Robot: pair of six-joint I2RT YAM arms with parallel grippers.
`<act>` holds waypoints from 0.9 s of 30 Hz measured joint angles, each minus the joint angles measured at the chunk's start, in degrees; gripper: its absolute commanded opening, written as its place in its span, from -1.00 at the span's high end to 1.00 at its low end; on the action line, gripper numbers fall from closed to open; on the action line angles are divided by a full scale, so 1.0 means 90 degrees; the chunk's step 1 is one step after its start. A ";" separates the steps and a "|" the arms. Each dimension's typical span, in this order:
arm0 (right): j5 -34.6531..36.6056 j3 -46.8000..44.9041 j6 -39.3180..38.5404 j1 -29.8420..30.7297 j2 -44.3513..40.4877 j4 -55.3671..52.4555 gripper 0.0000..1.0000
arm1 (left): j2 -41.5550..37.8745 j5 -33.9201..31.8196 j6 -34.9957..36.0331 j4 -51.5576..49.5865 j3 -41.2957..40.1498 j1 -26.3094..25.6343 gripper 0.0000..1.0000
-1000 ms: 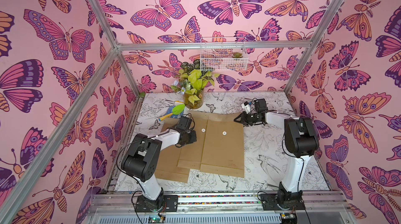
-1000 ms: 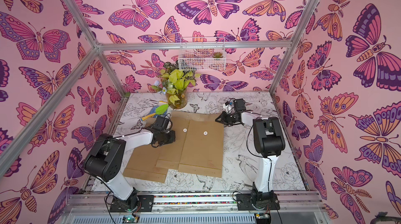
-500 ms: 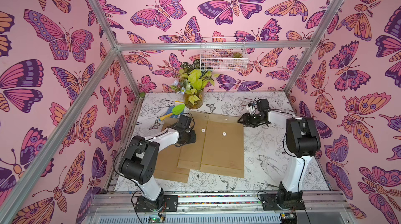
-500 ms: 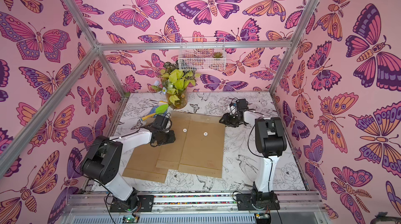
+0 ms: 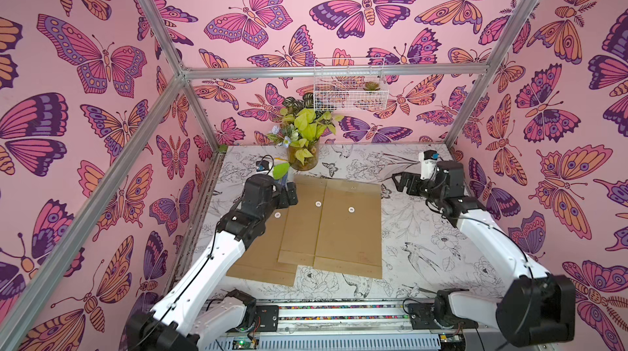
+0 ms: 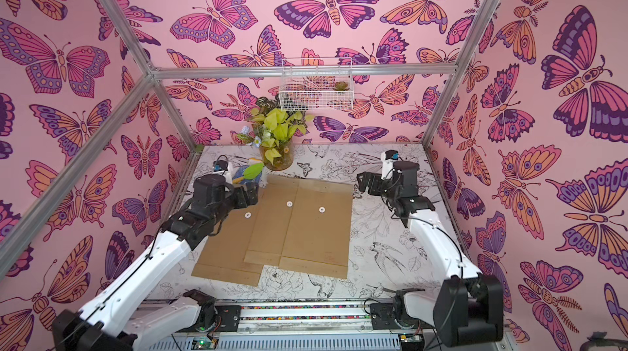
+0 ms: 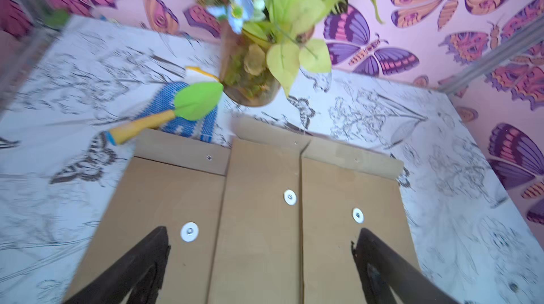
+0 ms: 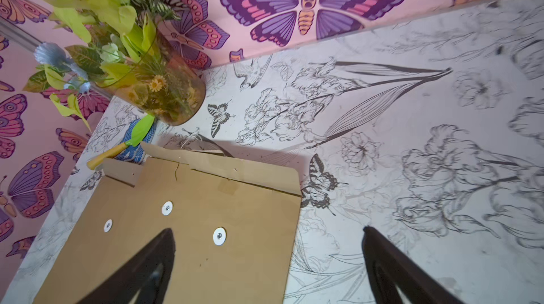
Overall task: Open the file bag
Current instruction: Reset both arms
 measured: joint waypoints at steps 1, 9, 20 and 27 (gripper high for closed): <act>0.0214 -0.0158 -0.0024 0.0000 -0.0185 0.0012 -0.98 | -0.0236 -0.0240 0.0085 0.0151 -0.0204 0.0041 -0.99; 0.2297 -0.1428 -0.0231 -0.0002 -0.1564 0.0413 -0.98 | -0.0750 -0.1481 0.1668 0.2555 -0.2676 0.0318 -0.99; 0.3075 -0.2982 -0.1061 -0.0039 -0.1008 0.2378 -0.98 | 0.0393 -0.1583 0.2633 0.4811 -0.4107 0.1003 -0.99; 0.2856 -0.3011 -0.1316 -0.0226 0.0119 0.3419 -0.98 | 0.1163 -0.0865 0.3021 0.5938 -0.4104 0.1331 -0.99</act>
